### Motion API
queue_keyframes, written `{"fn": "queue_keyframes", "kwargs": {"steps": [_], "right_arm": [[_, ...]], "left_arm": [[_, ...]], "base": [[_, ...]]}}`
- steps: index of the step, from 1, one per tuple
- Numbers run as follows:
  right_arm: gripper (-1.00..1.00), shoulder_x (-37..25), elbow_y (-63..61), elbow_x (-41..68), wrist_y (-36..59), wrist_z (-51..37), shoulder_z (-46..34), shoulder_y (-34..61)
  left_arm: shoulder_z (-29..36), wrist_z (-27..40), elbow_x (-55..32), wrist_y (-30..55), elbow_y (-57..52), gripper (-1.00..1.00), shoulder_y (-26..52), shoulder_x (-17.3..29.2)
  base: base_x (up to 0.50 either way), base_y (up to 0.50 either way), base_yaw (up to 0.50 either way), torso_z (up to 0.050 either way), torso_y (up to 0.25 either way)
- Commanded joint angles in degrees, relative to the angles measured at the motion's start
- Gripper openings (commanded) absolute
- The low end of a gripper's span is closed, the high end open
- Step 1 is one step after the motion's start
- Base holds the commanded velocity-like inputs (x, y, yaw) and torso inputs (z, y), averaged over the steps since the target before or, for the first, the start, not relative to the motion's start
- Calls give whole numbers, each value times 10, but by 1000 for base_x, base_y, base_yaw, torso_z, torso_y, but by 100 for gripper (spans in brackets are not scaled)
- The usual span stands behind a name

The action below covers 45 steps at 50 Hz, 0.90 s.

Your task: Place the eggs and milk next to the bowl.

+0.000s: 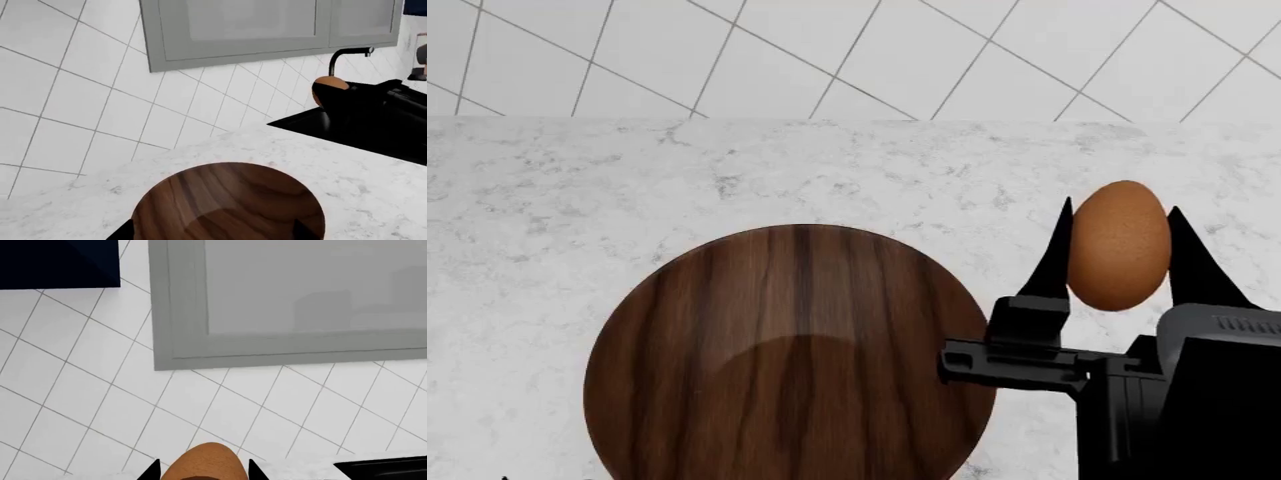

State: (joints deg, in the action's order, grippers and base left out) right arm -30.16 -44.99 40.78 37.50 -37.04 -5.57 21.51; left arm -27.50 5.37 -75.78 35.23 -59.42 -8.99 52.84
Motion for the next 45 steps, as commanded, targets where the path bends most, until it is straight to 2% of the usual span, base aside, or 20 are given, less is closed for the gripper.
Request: {"fn": "queue_keyframes", "kwargs": {"steps": [1,7,13,37,45], "right_arm": [[-100,-23,-8,-5,16,23,4,-20],[-100,-57,-24,32,35,30,33,-45],[-100,-89,-41,69,56,40,49,-52],[-100,-229,-57,232,90,125,149,-126],[-100,-252,-54,250,90,150,169,-154]], "left_arm": [[-18,49,30,-60,5,100,35,-44],[17,59,88,-69,19,100,82,-70],[34,56,108,-74,23,100,89,-82],[63,58,130,-75,27,100,101,-80],[71,53,139,-76,31,100,99,-82]], "base": [[0,0,0,0,0],[0,0,0,0,0],[0,0,0,0,0],[0,0,0,0,0],[0,0,0,0,0]]}}
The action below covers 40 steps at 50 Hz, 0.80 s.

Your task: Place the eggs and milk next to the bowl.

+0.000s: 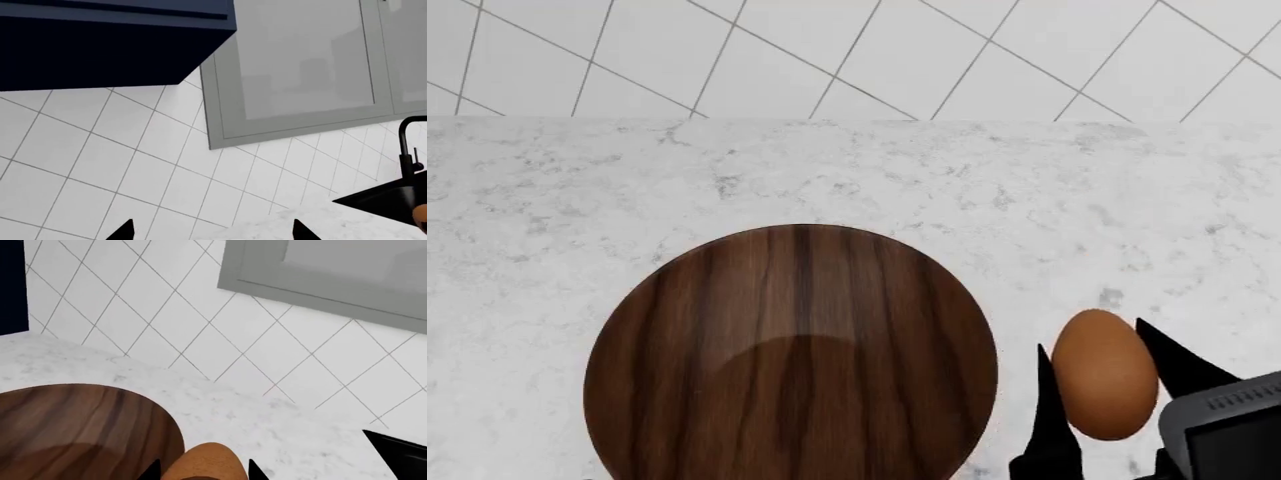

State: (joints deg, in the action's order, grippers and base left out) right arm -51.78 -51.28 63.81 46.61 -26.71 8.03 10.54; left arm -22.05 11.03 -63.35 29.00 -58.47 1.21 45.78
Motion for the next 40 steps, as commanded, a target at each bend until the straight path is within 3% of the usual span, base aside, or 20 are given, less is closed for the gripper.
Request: {"fn": "queue_keyframes", "kwargs": {"steps": [1,40], "right_arm": [[-100,-38,8,20,-1,49,36,-49],[-100,-26,13,-72,-11,112,-52,-93]], "left_arm": [[17,-3,15,-14,21,100,-2,-11],[28,-17,42,-32,28,100,-20,-15]], "base": [[0,0,0,0,0],[0,0,0,0,0]]}}
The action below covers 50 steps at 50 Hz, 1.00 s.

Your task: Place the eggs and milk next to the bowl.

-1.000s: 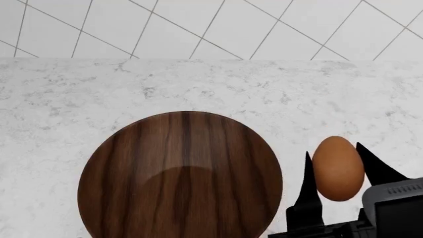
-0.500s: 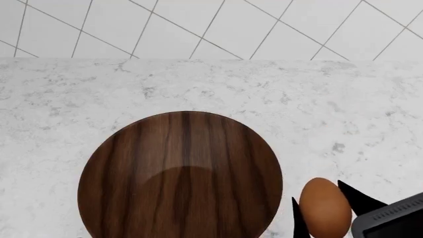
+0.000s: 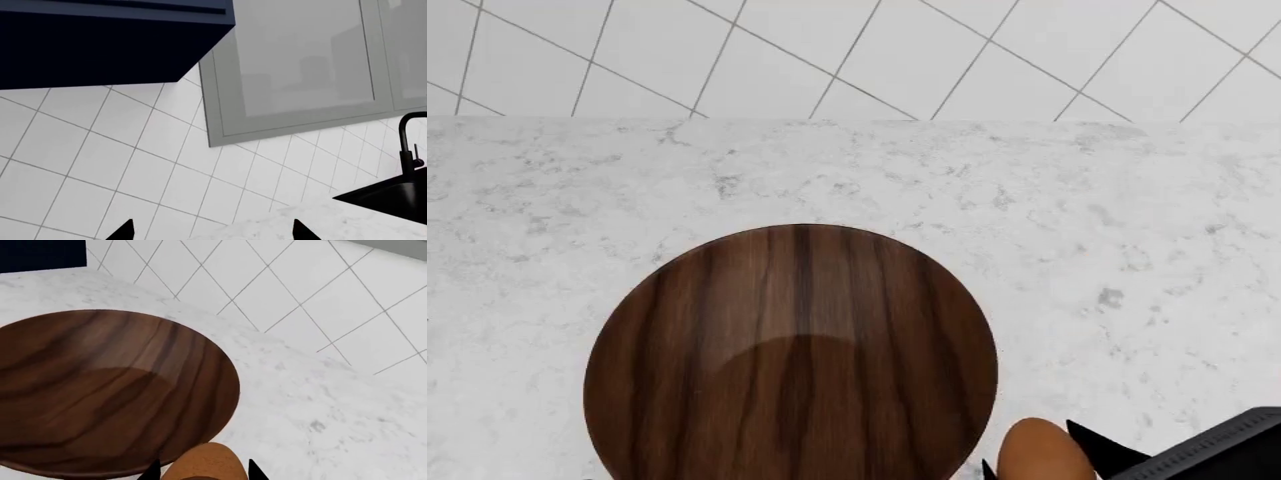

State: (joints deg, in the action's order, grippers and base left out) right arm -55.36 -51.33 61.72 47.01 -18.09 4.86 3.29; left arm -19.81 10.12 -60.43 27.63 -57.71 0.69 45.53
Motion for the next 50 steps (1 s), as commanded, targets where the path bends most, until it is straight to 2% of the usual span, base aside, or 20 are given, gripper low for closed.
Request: {"fn": "queue_keyframes", "kwargs": {"steps": [1,10,50], "right_arm": [[-100,9,15,-52,-15,26,-20,-22],[-100,6,15,-55,-15,27,-22,-28],[-100,49,72,-140,-40,76,-123,-3]], "left_arm": [[5,-8,15,-19,20,100,-17,-13],[5,-12,23,-25,21,100,-26,-15],[5,-22,43,-45,32,100,-47,-19]], "base": [[0,0,0,0,0],[0,0,0,0,0],[0,0,0,0,0]]}}
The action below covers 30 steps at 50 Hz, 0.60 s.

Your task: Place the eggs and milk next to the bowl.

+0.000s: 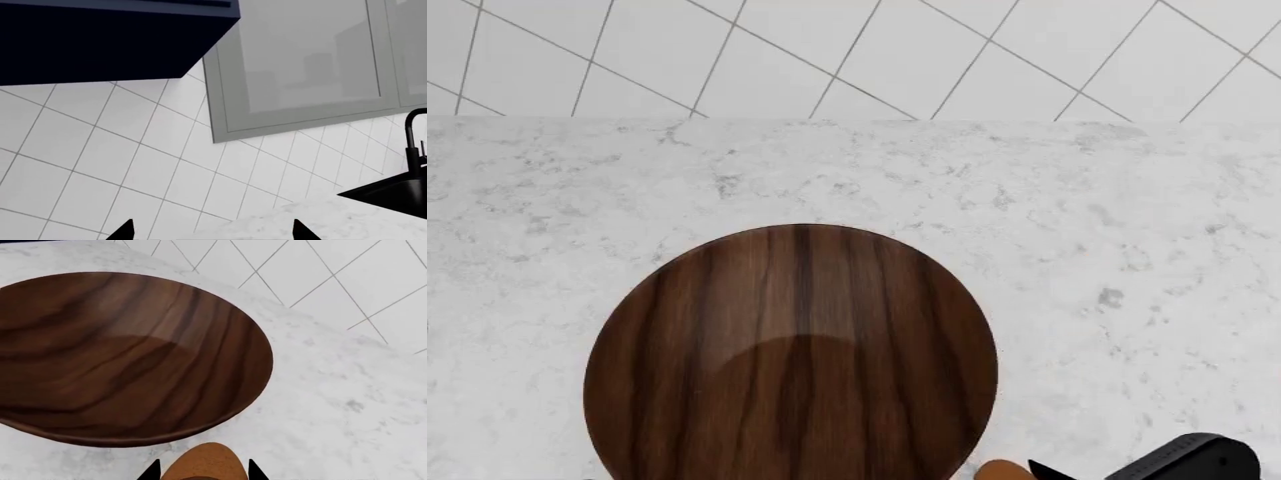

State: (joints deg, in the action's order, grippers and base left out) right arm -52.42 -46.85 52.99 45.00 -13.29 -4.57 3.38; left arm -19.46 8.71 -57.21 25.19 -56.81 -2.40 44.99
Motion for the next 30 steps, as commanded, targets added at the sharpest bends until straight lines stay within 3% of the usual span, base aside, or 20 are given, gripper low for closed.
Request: {"fn": "queue_keyframes", "kwargs": {"steps": [1,30], "right_arm": [[-100,22,31,-56,-22,29,-32,-4],[-100,39,60,-92,-36,42,-72,-7]], "left_arm": [[1,-8,12,-21,22,100,-17,-13],[-9,-5,14,-31,22,100,-27,-8]], "base": [[0,0,0,0,0],[0,0,0,0,0]]}}
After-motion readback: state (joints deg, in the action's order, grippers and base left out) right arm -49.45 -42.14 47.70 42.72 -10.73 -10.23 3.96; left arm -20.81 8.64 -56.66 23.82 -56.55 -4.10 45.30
